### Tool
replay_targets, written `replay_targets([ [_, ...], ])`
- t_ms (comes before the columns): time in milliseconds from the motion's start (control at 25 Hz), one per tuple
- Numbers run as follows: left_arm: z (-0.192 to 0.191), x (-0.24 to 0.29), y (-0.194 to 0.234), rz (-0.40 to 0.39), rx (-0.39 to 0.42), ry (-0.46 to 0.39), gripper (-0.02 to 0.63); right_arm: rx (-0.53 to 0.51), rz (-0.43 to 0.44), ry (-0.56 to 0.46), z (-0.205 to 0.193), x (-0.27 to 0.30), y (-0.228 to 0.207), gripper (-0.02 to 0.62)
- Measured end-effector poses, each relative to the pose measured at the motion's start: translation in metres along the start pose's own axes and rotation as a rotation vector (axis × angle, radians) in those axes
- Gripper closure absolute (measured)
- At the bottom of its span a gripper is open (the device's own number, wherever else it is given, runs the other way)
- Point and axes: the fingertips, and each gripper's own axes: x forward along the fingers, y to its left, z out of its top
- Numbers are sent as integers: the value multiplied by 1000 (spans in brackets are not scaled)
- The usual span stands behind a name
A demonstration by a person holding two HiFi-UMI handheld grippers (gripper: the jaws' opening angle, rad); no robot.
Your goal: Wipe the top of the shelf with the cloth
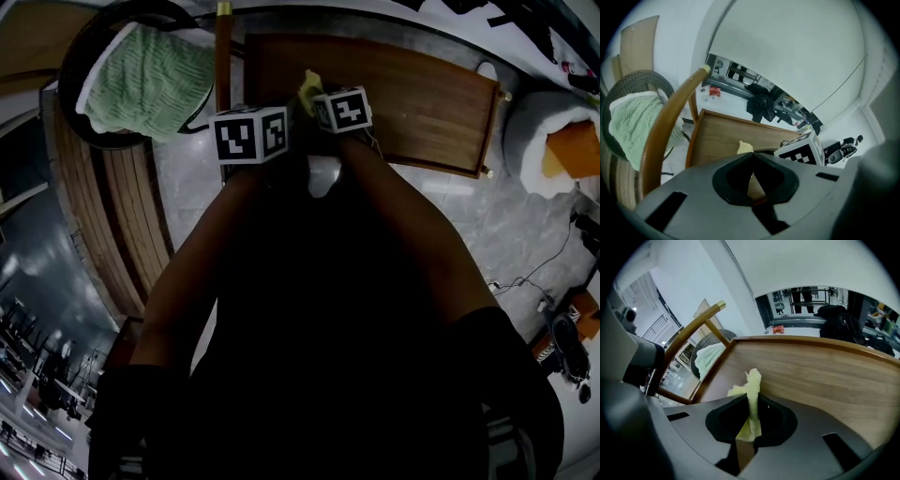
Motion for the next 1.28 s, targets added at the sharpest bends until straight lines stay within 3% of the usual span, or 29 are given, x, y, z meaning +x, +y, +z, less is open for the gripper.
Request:
replay_targets([
  [720, -25, 118, -136, -77, 97, 115, 594, 123, -121, -43, -58, -112, -159, 548],
  [1280, -37, 179, -241, -166, 136, 128, 594, 155, -225, -60, -93, -185, -267, 548],
])
